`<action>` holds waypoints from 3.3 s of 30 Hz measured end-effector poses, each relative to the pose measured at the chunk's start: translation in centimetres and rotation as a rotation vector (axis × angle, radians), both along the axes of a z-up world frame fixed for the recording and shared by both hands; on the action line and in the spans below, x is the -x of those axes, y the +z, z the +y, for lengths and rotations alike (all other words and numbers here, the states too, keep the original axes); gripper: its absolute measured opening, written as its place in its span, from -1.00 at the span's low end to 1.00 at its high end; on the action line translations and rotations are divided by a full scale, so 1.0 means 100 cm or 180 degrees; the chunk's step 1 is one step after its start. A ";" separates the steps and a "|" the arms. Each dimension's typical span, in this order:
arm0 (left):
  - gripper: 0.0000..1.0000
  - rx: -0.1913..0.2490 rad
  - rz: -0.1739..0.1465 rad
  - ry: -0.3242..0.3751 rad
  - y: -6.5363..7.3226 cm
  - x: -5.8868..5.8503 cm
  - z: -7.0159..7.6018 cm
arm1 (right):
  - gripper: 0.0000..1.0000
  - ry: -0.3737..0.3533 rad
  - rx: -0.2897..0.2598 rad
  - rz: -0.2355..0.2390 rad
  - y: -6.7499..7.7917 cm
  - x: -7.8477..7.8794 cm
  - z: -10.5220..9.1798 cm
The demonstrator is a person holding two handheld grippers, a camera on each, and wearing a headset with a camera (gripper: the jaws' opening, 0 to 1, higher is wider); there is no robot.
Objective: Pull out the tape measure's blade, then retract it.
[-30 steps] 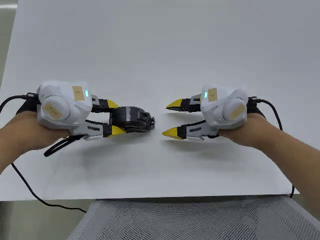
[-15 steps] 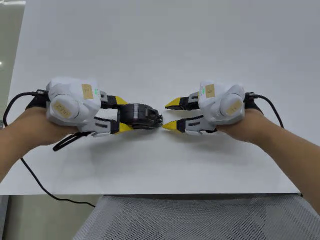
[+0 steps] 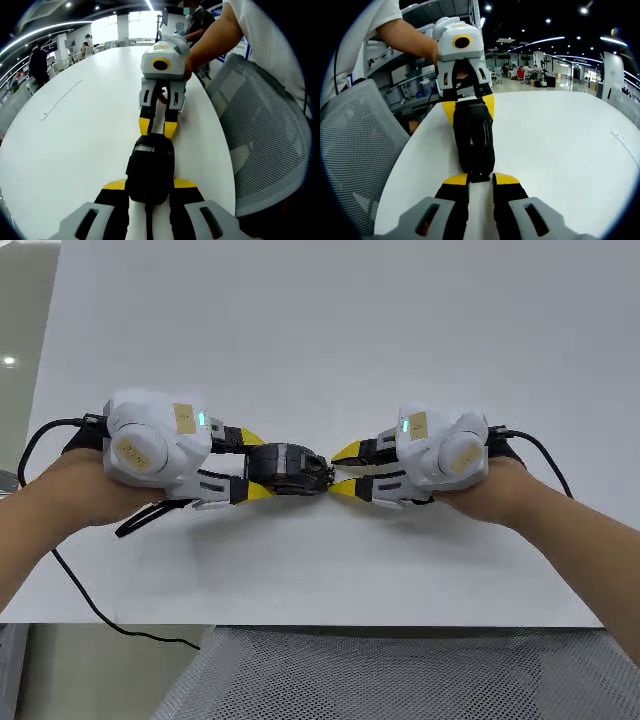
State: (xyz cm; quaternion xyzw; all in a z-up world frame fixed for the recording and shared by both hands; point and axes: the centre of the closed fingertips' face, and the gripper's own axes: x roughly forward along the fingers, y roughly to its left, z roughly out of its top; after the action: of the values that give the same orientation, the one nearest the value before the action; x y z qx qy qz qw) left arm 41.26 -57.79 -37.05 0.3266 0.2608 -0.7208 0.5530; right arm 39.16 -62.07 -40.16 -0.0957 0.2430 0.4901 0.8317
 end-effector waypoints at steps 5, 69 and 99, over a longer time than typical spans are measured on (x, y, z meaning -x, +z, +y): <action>-0.44 -0.0001 0.0008 -0.0007 -0.001 -0.001 0.000 | -0.70 0.0045 -0.0005 -0.0026 0.000 0.001 0.001; -0.46 -0.0024 0.0016 -0.0020 -0.001 -0.001 0.000 | -0.81 0.0068 0.0273 -0.0038 0.011 0.030 -0.051; -0.46 -0.0071 -0.0003 -0.0040 -0.001 0.000 -0.001 | -0.81 -0.0113 0.0473 0.0049 0.008 0.064 -0.122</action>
State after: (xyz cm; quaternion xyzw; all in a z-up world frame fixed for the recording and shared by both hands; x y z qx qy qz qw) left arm 41.22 -57.86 -37.18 0.3347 0.2665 -0.7211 0.5450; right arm 32.74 -74.29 -39.37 -0.1490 0.2867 0.4565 0.8290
